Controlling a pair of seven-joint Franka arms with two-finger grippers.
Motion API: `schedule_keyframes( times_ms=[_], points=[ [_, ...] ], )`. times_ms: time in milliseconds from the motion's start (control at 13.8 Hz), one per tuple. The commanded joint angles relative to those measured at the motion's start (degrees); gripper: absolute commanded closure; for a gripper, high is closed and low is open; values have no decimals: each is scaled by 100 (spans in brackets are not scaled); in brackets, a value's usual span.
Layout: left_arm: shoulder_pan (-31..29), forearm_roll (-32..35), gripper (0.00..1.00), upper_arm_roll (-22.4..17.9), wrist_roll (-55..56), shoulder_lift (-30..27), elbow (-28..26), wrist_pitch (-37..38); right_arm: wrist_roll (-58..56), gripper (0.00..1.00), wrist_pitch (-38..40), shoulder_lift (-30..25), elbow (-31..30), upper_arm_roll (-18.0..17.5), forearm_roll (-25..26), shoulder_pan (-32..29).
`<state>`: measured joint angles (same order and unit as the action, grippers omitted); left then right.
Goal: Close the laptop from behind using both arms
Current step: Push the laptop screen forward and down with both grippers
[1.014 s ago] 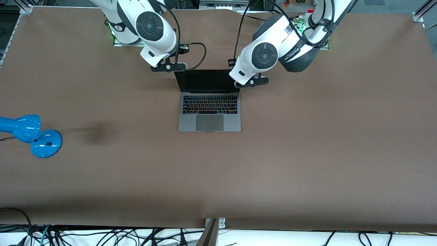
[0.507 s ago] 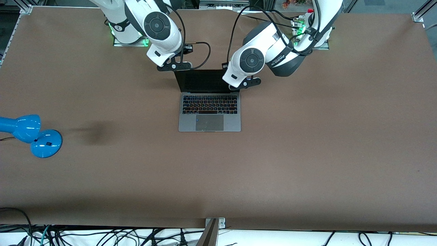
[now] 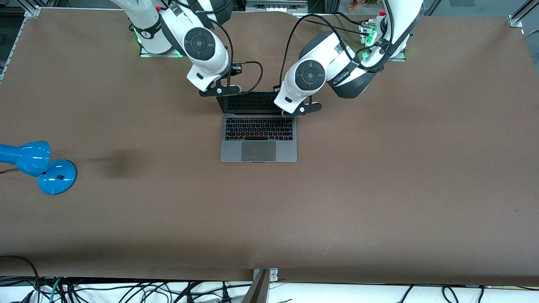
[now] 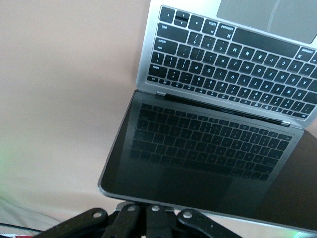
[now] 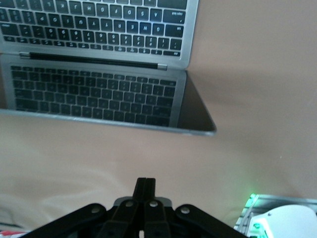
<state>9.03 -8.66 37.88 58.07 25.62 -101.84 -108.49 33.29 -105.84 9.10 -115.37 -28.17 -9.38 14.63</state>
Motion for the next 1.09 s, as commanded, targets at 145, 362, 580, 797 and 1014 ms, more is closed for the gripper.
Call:
schedule_keyframes(
  times_ms=[145,362,580,797,1014],
  points=[
    [37,216,100,-96,108,154,174,-155,-16,100,-253,302,252,-22,472,-4],
    [37,216,100,-140,108,136,191,-164,-24,100,-543,382,287,-4,578,-57],
    [37,216,100,-175,108,136,200,-199,-42,100,-780,417,287,31,665,-92],
    [37,216,100,-202,108,136,200,-199,-42,100,-877,645,523,40,798,-215],
    [46,224,100,-281,99,162,287,-330,-42,100,-947,786,691,84,991,-215]
  ],
)
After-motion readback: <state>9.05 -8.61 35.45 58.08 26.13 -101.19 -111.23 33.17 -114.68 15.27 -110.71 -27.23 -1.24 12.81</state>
